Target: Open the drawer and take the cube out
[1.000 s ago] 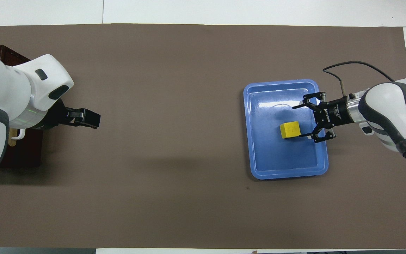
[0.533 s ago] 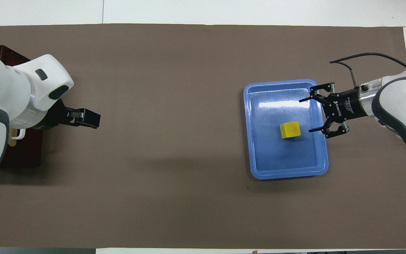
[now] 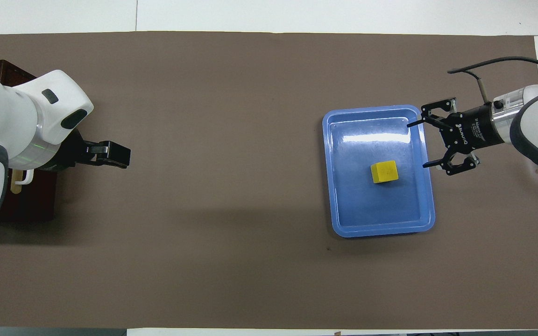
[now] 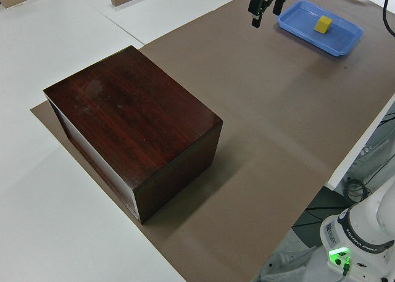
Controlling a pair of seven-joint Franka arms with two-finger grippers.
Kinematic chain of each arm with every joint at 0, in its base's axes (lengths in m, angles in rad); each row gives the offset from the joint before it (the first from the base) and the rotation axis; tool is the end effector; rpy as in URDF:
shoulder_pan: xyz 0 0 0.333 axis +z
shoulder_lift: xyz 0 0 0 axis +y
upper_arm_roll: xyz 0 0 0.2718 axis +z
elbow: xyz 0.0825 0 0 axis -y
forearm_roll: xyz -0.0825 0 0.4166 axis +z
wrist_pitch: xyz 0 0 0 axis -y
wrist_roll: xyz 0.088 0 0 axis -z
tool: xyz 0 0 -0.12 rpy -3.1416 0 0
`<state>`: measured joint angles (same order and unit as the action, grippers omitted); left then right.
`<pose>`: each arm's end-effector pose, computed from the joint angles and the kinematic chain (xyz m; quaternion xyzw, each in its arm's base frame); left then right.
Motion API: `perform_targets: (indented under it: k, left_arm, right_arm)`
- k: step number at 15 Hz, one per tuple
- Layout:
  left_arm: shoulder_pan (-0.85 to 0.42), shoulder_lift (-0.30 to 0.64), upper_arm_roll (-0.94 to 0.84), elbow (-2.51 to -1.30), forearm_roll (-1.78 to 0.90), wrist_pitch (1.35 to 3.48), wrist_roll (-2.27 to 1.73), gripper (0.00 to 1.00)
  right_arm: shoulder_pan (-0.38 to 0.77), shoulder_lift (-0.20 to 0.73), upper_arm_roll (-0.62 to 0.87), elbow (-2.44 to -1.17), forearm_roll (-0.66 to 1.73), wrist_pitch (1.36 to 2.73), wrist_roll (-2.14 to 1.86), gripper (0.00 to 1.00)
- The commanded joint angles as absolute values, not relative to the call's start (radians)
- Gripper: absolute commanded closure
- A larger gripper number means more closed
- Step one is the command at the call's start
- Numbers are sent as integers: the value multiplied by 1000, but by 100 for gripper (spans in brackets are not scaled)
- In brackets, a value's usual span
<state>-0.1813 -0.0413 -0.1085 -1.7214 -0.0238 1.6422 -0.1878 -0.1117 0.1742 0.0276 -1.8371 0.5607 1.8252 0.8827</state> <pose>0.5527 -0.1684 0.5212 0.9985 -0.0498 -0.0208 0.0048 0.6128 -0.0019 0.3625 -0.8028 0.5278 0.1844 0.2070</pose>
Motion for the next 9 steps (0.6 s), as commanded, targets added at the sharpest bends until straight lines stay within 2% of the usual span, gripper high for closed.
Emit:
perform_targets:
  k: [1,9]
  left_arm:
    - [-178,-63,-106,-1740,-37,1637,-245,0]
    - [-172,-63,-106,-1738,-37,1637,-250,0]
  right_arm:
    - [-121,169,34,-1807,532,1802,899,0]
    - [-123,163,32,-1760,468,1786,896,0]
